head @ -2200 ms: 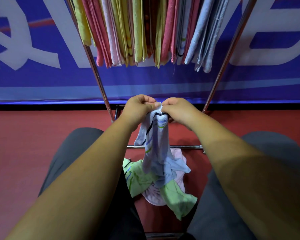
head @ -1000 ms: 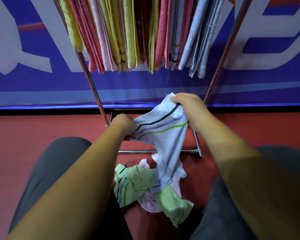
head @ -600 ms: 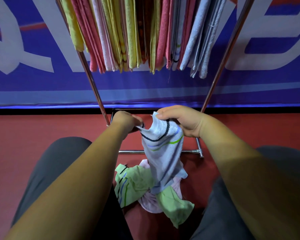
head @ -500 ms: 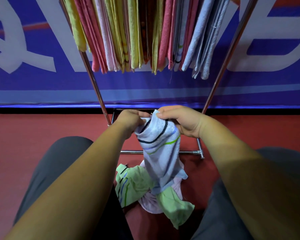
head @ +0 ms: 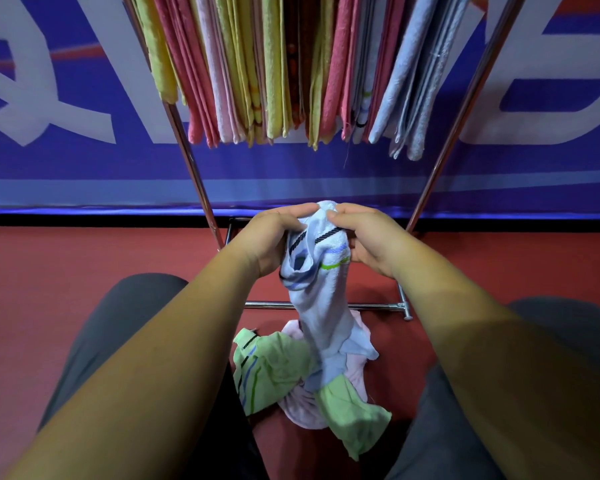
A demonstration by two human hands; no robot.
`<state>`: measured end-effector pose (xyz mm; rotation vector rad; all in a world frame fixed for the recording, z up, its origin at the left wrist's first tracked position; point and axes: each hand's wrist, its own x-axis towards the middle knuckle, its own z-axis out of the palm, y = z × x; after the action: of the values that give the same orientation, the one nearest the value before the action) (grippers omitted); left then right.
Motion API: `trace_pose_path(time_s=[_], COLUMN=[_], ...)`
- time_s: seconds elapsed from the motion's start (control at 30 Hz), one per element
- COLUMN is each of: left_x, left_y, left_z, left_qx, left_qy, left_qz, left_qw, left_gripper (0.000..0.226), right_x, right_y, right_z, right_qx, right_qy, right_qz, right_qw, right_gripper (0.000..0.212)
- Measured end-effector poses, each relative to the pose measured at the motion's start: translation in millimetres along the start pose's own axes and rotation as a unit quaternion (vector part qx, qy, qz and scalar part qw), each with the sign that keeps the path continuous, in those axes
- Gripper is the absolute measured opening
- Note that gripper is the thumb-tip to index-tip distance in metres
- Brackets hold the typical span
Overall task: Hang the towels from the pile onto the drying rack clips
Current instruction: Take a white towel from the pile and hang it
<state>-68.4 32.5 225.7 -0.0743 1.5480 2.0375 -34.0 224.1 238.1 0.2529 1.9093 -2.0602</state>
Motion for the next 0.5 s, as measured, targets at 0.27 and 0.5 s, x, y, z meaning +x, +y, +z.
trace_pose_path(time_s=[0.27,0.5], left_x=[3,1], left_y=[-2,-12], left_z=[3,7], left_qx=[0.006,0.116], left_qy=[0.042,0.028], left_qz=[0.017,0.036], left_qw=[0.999,0.992], left_gripper=[0.026,0.021], right_x=[6,19], right_y=[2,11], right_z=[3,-1], right_qx=[-0.029,-0.097], right_qy=[0.081,0.116], right_qz=[-0.019,-0.044], right_qw=[0.996,0.988], right_gripper=[0.021,0.026])
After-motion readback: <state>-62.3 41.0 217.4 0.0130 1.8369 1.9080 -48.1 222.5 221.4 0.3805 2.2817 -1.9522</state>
